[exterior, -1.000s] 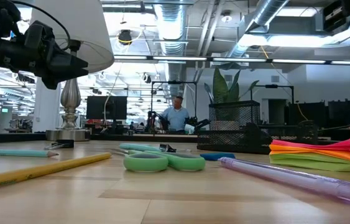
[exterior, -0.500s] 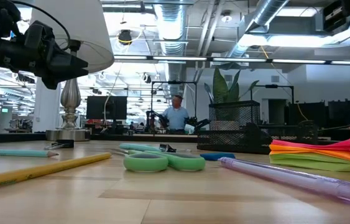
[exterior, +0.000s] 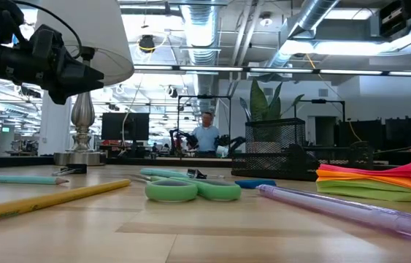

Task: Pick and place office supplies into organizer
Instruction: Put the colored sticky notes into the desk organizer

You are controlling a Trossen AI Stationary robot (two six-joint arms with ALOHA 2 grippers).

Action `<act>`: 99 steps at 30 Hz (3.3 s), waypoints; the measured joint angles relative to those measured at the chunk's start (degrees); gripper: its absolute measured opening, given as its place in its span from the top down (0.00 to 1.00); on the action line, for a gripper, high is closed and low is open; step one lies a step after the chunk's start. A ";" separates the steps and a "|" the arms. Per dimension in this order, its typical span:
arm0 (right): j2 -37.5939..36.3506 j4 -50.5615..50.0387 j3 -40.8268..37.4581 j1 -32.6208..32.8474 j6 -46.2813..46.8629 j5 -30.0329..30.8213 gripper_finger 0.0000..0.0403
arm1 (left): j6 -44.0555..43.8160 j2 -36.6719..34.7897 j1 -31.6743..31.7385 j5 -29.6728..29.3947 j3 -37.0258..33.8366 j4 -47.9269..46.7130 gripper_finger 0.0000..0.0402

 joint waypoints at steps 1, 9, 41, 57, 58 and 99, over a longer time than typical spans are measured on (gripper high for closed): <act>0.00 0.00 -0.02 0.00 -0.02 0.00 0.88 | 0.05 0.00 0.00 0.04 0.01 -0.02 0.56; 0.00 -0.02 -0.02 0.00 -0.02 0.00 0.88 | 14.30 1.21 -0.84 13.08 -0.01 0.97 0.56; 0.00 -0.01 0.00 0.00 0.00 0.00 0.88 | -6.38 33.70 -4.70 2.74 0.01 -0.13 0.56; 0.51 10.89 -0.02 -0.02 -11.68 0.07 0.88 | -6.63 33.66 -4.70 1.74 0.01 1.92 0.56; 0.95 13.34 -0.02 -0.02 -12.53 0.07 0.88 | -7.01 33.66 -4.70 1.01 0.01 2.31 0.56; 91.63 -5.92 29.42 18.58 35.50 1.26 0.88 | -16.55 33.66 -4.70 -5.08 0.01 0.57 0.56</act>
